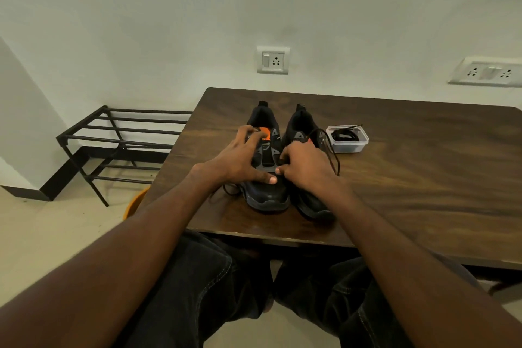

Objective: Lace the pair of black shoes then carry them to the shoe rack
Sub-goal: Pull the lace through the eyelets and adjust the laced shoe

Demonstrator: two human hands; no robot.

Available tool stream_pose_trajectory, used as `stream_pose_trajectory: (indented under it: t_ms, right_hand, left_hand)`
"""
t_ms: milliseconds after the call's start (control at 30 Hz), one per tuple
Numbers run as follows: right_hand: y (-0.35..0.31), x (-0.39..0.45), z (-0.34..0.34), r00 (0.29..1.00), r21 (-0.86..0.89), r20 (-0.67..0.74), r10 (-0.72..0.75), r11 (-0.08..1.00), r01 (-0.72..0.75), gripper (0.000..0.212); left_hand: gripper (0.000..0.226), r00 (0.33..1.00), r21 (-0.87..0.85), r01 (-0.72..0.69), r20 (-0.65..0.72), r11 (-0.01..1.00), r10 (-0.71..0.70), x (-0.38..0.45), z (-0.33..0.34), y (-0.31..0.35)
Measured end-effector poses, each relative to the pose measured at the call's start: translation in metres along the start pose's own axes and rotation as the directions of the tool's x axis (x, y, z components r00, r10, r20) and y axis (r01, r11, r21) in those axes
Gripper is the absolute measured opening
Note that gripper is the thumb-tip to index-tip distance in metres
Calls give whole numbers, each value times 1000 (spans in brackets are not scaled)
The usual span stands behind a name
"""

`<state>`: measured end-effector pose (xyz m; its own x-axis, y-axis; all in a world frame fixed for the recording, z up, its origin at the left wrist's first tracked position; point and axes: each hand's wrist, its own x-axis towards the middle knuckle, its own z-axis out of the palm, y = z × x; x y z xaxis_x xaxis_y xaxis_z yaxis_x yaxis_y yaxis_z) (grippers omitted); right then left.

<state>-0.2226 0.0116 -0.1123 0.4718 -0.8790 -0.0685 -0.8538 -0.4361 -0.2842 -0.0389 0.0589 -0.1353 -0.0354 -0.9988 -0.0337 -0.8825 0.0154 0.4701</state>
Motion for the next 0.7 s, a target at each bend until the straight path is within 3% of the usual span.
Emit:
stream_pose_trajectory:
  t_ms: [100, 133, 167, 200, 233, 267, 300, 333, 367, 400, 467, 533, 567, 633, 700]
  right_hand:
    - [0, 1, -4, 999, 6, -29, 43, 999, -43, 21]
    - [2, 1, -8, 997, 113, -26, 68, 992, -64, 14]
    - [4, 0, -15, 992, 332, -25, 126, 937, -110, 11]
    - [6, -1, -24, 978, 624, 9, 208, 763, -168, 11]
    - [7, -5, -35, 962, 870, 72, 262, 456, -189, 12]
    - [10, -7, -45, 958, 980, 123, 260, 120, -159, 12]
    - [15, -9, -55, 960, 984, 144, 240, -138, -113, 11]
    - [20, -9, -60, 965, 960, 143, 221, -268, -81, 12]
    - [23, -12, -63, 969, 959, 135, 207, -274, -75, 14]
    - [24, -13, -60, 969, 980, 124, 211, -181, -86, 14]
    - [21, -16, -47, 967, 966, 57, 248, 230, -116, 15]
    - [17, -12, -24, 985, 684, -73, 155, 727, -64, 16]
    - [13, -10, -14, 995, 472, -76, 66, 881, -22, 17]
    - [4, -7, -3, 1000, 153, -16, -7, 988, 9, 25]
    - [-2, -6, -1, 1000, 67, -5, 26, 997, -25, 28]
  left_hand:
    - [123, 1000, -26, 0, -2, 1000, 0, -1, -1, -1]
    - [122, 1000, -33, -3, -4, 999, 3, -1, -1, -1]
    - [122, 1000, -46, -3, -3, 999, 3, -1, -2, -1]
    - [121, 1000, -65, 2, 0, 998, -2, -2, -3, -2]
    - [121, 1000, -85, 9, 4, 996, -9, -2, -4, -4]
    - [121, 1000, -101, 14, 5, 995, -14, -2, -5, -5]
    - [121, 1000, -106, 16, 8, 994, -15, -2, -5, -6]
    - [122, 1000, -105, 16, 11, 994, -15, -3, -6, -6]
    - [122, 1000, -103, 13, 17, 995, -11, -2, -5, -6]
    - [122, 1000, -101, 8, 24, 995, -6, -2, -5, -5]
    - [122, 1000, -106, -4, 28, 994, 7, -1, -4, -5]
    - [123, 999, -118, -6, 31, 993, 10, -1, -4, -6]
    - [123, 999, -121, -5, 34, 993, 10, -1, -4, -7]
    - [123, 999, -123, -2, 37, 992, 6, -2, -3, -9]
    - [123, 999, -130, 3, 37, 992, 2, -2, -1, -11]
